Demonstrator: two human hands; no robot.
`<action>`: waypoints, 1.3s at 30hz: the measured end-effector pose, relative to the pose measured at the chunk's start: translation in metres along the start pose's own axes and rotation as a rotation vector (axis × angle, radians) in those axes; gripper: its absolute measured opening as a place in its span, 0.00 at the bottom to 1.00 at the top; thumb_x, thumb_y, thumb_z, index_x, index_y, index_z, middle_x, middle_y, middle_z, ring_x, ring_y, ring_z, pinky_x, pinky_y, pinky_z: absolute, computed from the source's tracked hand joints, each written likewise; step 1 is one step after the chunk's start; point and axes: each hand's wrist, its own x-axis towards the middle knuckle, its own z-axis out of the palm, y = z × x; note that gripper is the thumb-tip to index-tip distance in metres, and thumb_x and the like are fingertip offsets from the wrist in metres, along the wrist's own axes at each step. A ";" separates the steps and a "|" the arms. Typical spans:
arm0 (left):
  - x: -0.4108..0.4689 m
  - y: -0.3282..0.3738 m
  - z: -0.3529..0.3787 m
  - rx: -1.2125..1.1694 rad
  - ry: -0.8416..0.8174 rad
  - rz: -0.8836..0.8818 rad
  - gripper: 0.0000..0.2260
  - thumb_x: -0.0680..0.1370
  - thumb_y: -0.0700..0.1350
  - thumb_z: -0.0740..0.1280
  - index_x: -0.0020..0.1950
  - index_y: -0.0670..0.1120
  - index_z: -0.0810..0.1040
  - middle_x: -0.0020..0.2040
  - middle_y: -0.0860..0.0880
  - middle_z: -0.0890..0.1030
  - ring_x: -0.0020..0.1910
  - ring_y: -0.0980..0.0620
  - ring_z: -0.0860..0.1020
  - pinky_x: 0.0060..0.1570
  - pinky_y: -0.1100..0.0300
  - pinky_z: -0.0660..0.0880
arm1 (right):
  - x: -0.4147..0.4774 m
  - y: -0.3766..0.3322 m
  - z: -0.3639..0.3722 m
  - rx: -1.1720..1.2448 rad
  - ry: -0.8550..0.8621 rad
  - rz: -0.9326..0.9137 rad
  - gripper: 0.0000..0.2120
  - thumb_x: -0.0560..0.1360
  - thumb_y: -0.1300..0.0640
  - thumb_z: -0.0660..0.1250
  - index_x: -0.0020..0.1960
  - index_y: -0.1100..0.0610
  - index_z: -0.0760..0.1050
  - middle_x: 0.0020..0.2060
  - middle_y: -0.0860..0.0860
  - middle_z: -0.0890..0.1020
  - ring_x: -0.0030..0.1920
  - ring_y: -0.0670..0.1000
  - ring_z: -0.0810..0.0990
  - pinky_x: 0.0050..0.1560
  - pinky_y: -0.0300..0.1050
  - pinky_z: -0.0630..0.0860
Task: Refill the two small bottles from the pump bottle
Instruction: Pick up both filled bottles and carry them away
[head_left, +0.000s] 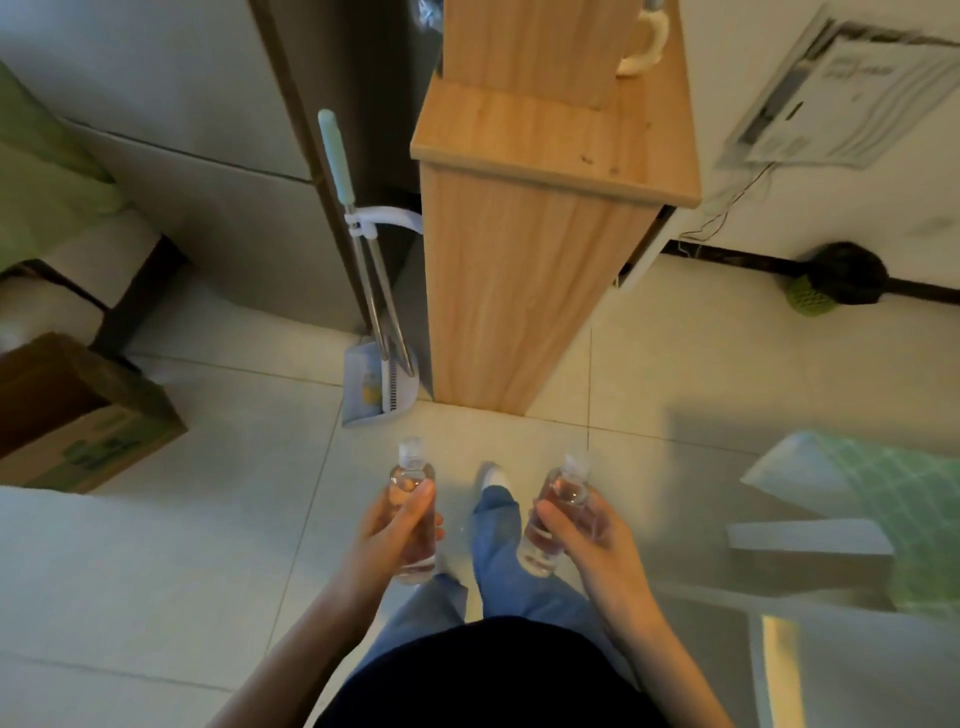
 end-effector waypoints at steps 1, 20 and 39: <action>0.009 0.006 0.004 0.003 -0.009 -0.004 0.17 0.67 0.56 0.63 0.46 0.44 0.78 0.37 0.47 0.80 0.37 0.52 0.80 0.38 0.62 0.77 | 0.010 -0.005 -0.001 0.004 0.002 0.003 0.06 0.73 0.65 0.68 0.48 0.57 0.79 0.37 0.49 0.85 0.40 0.43 0.83 0.42 0.36 0.78; 0.161 0.153 0.090 -0.067 -0.160 0.215 0.17 0.69 0.58 0.66 0.47 0.45 0.79 0.36 0.48 0.81 0.36 0.52 0.79 0.39 0.60 0.78 | 0.191 -0.169 -0.021 -0.064 -0.119 -0.091 0.12 0.73 0.62 0.69 0.55 0.56 0.78 0.50 0.54 0.83 0.51 0.49 0.82 0.44 0.34 0.78; 0.272 0.304 0.125 0.243 -0.292 0.741 0.12 0.71 0.50 0.65 0.54 0.57 0.72 0.46 0.59 0.81 0.46 0.66 0.79 0.44 0.74 0.74 | 0.306 -0.275 0.027 -0.141 -0.029 -0.563 0.14 0.70 0.63 0.72 0.55 0.63 0.77 0.47 0.54 0.82 0.48 0.46 0.80 0.49 0.36 0.75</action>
